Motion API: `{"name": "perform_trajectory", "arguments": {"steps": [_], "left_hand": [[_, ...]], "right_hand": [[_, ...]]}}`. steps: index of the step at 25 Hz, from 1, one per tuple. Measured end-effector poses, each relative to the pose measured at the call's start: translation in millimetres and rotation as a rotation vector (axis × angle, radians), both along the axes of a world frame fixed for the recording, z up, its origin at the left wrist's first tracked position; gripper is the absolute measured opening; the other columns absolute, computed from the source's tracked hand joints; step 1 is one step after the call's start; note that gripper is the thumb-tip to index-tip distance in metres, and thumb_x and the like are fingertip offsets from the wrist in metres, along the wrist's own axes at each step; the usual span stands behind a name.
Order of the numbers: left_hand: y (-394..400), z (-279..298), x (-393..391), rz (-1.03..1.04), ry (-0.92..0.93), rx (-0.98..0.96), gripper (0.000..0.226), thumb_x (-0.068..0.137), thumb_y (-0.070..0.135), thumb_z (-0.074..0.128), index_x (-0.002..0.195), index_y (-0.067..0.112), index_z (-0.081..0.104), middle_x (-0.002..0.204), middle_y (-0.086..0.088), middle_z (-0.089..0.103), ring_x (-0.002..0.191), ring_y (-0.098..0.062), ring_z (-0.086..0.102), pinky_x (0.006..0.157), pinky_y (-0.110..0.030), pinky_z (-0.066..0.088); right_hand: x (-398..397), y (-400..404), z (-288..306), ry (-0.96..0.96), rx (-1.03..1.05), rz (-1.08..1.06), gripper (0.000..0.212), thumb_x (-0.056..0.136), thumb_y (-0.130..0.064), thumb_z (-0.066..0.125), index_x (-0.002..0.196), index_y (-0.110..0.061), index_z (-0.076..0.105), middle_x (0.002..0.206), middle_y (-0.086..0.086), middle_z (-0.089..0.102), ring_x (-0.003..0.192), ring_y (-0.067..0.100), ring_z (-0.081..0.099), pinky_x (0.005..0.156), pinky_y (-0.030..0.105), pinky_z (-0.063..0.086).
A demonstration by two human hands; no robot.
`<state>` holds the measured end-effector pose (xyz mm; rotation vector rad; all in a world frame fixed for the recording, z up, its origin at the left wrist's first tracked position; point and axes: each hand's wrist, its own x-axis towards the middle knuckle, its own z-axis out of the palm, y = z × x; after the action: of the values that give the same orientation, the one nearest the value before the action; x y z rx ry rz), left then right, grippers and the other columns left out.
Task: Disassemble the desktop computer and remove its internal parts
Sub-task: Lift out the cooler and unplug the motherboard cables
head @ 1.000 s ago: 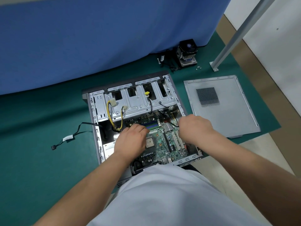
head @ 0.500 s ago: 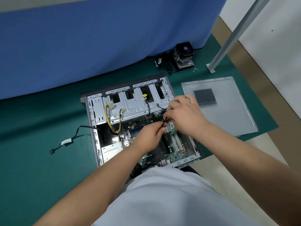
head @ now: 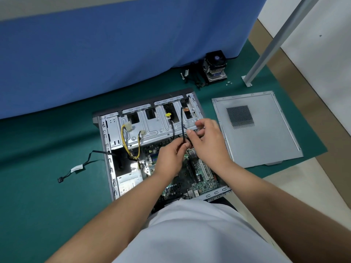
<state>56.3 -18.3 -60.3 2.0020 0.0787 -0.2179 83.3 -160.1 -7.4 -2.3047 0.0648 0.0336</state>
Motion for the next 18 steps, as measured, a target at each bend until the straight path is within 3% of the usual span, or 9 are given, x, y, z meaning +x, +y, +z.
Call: {"name": "perform_trajectory", "arguments": {"steps": [3, 6, 8, 10, 12, 15, 18], "left_hand": [[-2.2, 3.1, 3.9, -0.087, -0.031, 0.098, 0.024, 0.105, 0.03, 0.058, 0.125, 0.033, 0.07, 0.068, 0.007, 0.07, 0.052, -0.011, 0.055, 0.052, -0.028, 0.039], [-6.1, 10.3, 12.8, -0.122, -0.037, 0.168, 0.023, 0.103, 0.032, 0.06, 0.121, 0.028, 0.074, 0.066, 0.008, 0.067, 0.057, -0.01, 0.059, 0.053, -0.018, 0.033], [-5.6, 15.7, 17.4, -0.166, -0.003, 0.196, 0.028, 0.103, 0.037, 0.06, 0.127, 0.028, 0.072, 0.087, 0.007, 0.075, 0.077, -0.011, 0.067, 0.065, -0.014, 0.043], [2.8, 20.1, 17.0, -0.222, -0.017, 0.243, 0.035, 0.104, 0.037, 0.058, 0.136, 0.027, 0.065, 0.12, 0.005, 0.074, 0.104, -0.014, 0.068, 0.089, -0.028, 0.054], [19.5, 21.5, 13.3, -0.259, -0.101, 0.323, 0.035, 0.105, 0.033, 0.056, 0.138, 0.024, 0.063, 0.132, 0.005, 0.069, 0.121, -0.016, 0.061, 0.106, -0.034, 0.048], [49.3, 23.3, 13.6, -0.309, -0.264, 0.485, 0.033, 0.104, 0.026, 0.057, 0.135, 0.02, 0.066, 0.132, 0.003, 0.067, 0.128, -0.019, 0.054, 0.113, -0.041, 0.043], [74.9, 21.6, 15.3, -0.387, -0.427, 0.699, 0.032, 0.099, 0.023, 0.063, 0.13, 0.02, 0.069, 0.137, -0.001, 0.065, 0.134, -0.028, 0.052, 0.111, -0.049, 0.045]], "right_hand": [[5.4, 3.1, -3.7, 0.113, 0.087, 0.079, 0.02, 0.096, -0.039, 0.067, 0.113, -0.029, 0.063, 0.097, -0.017, 0.063, 0.088, -0.007, 0.061, 0.073, 0.008, 0.049], [14.2, 2.3, -6.5, 0.099, 0.122, 0.035, 0.011, 0.097, -0.025, 0.066, 0.106, -0.026, 0.072, 0.085, -0.017, 0.068, 0.081, -0.008, 0.063, 0.067, 0.007, 0.048], [23.3, -3.4, -3.6, 0.109, 0.18, -0.055, 0.016, 0.099, -0.023, 0.063, 0.108, -0.026, 0.076, 0.084, -0.016, 0.07, 0.077, -0.006, 0.064, 0.064, 0.004, 0.045], [34.2, -15.1, -0.2, 0.12, 0.186, -0.095, 0.021, 0.101, -0.024, 0.06, 0.114, -0.027, 0.076, 0.083, -0.011, 0.072, 0.061, 0.002, 0.059, 0.056, 0.01, 0.043], [45.9, -27.7, 1.4, 0.185, 0.184, -0.094, 0.023, 0.101, -0.021, 0.06, 0.117, -0.025, 0.076, 0.081, -0.002, 0.074, 0.055, 0.011, 0.048, 0.05, 0.022, 0.039], [65.3, -39.8, 1.5, 0.276, 0.148, -0.088, 0.022, 0.101, -0.016, 0.06, 0.113, -0.02, 0.078, 0.071, -0.015, 0.07, 0.056, 0.014, 0.047, 0.046, 0.02, 0.038], [83.7, -43.2, 5.9, 0.312, 0.039, -0.04, 0.02, 0.1, -0.019, 0.061, 0.11, -0.021, 0.078, 0.072, -0.018, 0.071, 0.061, 0.014, 0.054, 0.055, 0.021, 0.045]]}}
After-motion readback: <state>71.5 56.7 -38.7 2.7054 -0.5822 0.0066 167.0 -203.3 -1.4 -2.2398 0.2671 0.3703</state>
